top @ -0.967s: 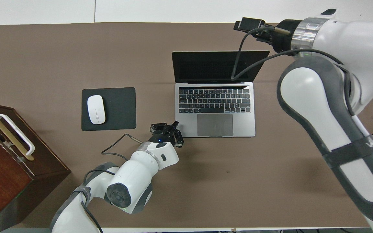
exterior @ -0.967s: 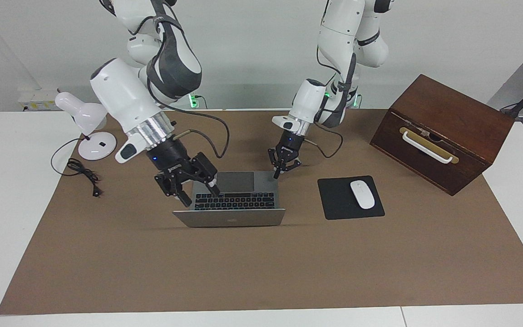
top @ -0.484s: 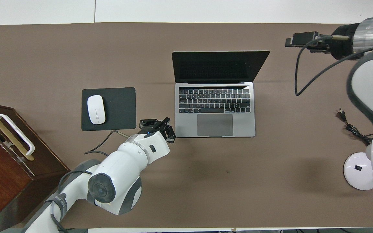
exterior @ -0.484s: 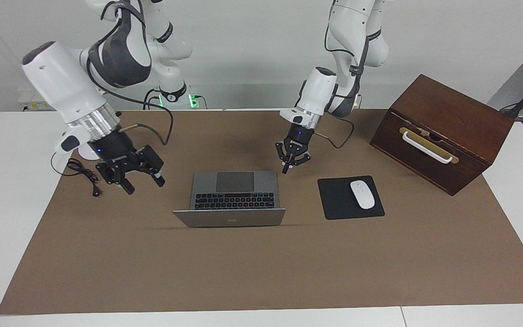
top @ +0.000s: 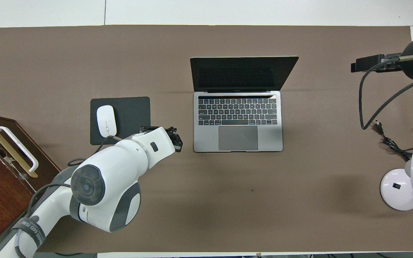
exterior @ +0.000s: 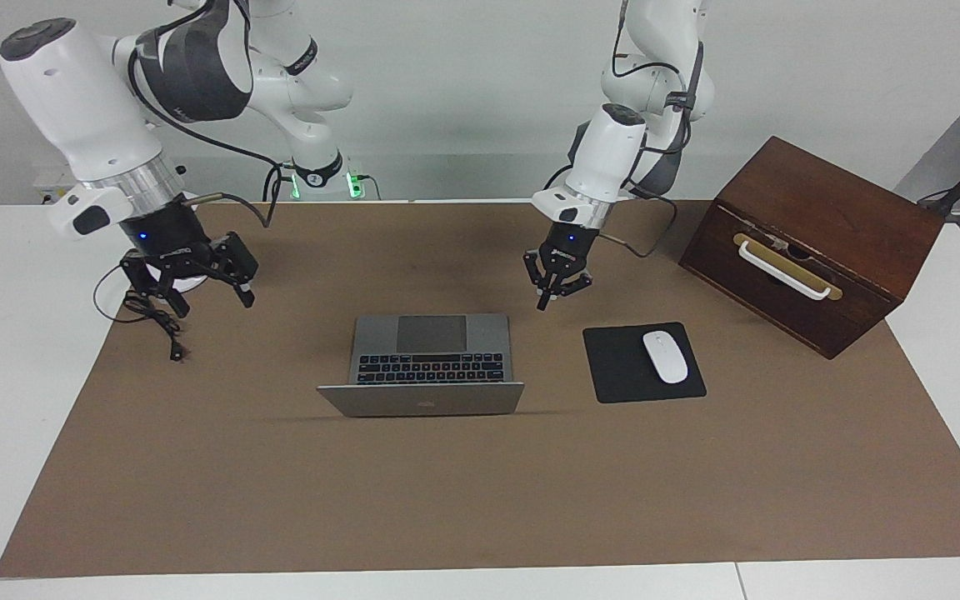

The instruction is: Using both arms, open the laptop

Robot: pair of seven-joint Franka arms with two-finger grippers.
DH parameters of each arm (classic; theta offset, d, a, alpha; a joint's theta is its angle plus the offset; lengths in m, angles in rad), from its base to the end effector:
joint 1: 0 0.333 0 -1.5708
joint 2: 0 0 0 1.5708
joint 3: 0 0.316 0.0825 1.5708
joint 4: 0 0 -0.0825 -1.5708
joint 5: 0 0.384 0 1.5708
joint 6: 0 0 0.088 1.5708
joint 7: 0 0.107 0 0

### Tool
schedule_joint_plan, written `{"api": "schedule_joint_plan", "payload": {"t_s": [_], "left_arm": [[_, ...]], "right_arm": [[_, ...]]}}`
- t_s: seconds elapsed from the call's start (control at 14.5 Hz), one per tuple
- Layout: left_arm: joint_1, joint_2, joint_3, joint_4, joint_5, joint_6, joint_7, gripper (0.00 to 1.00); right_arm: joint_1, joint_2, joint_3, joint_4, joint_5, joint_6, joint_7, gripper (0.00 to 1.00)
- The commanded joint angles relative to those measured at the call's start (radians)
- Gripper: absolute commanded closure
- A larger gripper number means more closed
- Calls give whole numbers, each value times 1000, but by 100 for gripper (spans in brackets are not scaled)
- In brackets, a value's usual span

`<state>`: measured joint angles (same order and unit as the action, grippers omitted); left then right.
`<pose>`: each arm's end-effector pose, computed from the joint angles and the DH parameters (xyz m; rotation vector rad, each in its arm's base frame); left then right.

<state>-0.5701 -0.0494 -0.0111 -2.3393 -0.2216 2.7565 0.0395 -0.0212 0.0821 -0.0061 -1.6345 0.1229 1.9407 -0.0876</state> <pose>0.4531 -0.2868 0.4051 2.7662 -0.6113 0.5961 0.6097 -0.0082 0.5827 -3.0158 -0.0434 -0.3491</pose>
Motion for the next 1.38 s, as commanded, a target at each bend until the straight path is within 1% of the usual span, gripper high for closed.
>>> {"api": "schedule_joint_plan", "payload": {"t_s": [0.0,0.07,0.14,0.21,0.48,0.62,0.76,0.9,1.04,1.17,1.31], "left_arm": [[59,-30,-6,102,-9,-226,7,70],[81,-43,-4,122,-5,-291,8,49],[97,-59,-6,130,-2,-335,8,0],[119,-76,-6,130,4,-354,8,0],[188,-119,-6,130,8,-408,10,0],[255,-151,-6,133,8,-467,13,0],[318,-181,-6,144,10,-530,13,0],[377,-190,-6,190,13,-627,13,0],[436,-190,-6,257,25,-734,13,0],[475,-190,-7,311,80,-820,14,0],[502,-190,-6,345,119,-883,13,0]], "right_arm": [[-3,-42,18,-19,-148,-66,3,4],[-5,-60,18,-37,-155,-74,3,4],[-6,-79,18,-71,-155,-71,5,4],[-12,-96,20,-94,-155,-62,17,4],[-5,-128,21,-122,-152,-68,103,4],[-3,-153,21,-157,-149,-57,109,4],[-3,-156,21,-163,-134,-55,132,4],[-6,-162,21,-166,-94,-69,144,4],[-5,-185,21,-189,-92,-100,143,4],[-3,-202,21,-217,-92,-95,149,4],[-5,-205,21,-214,-92,-98,149,4]]}}
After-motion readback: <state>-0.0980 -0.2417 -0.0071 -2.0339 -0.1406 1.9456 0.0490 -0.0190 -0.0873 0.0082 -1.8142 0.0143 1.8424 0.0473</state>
